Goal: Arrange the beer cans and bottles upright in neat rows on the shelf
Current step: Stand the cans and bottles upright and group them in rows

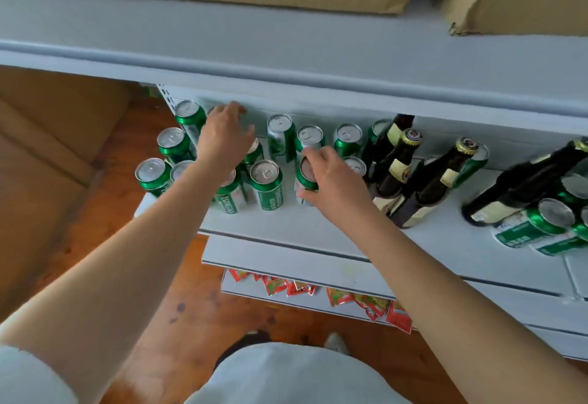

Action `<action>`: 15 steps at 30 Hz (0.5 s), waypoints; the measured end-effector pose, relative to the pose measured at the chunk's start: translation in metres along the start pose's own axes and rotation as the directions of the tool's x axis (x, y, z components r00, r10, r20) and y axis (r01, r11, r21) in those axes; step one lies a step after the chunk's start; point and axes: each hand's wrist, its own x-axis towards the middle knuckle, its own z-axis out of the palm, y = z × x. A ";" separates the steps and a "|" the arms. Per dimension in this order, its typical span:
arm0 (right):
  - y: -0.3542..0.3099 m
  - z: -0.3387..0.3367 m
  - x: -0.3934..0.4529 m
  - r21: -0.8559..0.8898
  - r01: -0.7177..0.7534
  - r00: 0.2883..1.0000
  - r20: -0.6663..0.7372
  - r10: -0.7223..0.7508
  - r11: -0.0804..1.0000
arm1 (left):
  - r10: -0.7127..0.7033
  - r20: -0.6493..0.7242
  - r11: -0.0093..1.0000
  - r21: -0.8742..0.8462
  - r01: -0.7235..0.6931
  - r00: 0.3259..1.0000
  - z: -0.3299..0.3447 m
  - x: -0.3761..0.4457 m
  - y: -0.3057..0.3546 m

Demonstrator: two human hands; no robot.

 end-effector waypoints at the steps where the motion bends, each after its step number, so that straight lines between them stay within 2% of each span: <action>1: -0.001 0.003 0.013 -0.007 -0.018 1.000 -0.003 0.018 1.000 | 0.016 0.095 0.998 0.051 -0.021 0.995 -0.001 0.012 -0.001; 3: -0.004 0.006 0.033 -0.008 -0.061 0.998 -0.014 0.061 0.998 | 0.110 0.232 0.979 0.145 -0.146 0.966 0.002 0.027 0.002; 6: -0.010 0.008 0.047 0.014 -0.105 0.994 -0.015 0.106 0.994 | 0.207 0.385 0.940 0.179 -0.292 0.900 0.019 0.043 0.010; 9: -0.018 0.011 0.047 0.046 -0.132 0.989 -0.056 0.134 0.990 | 0.173 0.504 0.918 0.229 -0.323 0.846 0.037 0.060 0.012; 15: -0.019 -0.004 0.032 0.104 -0.212 0.957 -0.182 0.228 0.972 | 0.147 0.519 0.941 0.188 -0.281 0.842 0.057 0.078 0.015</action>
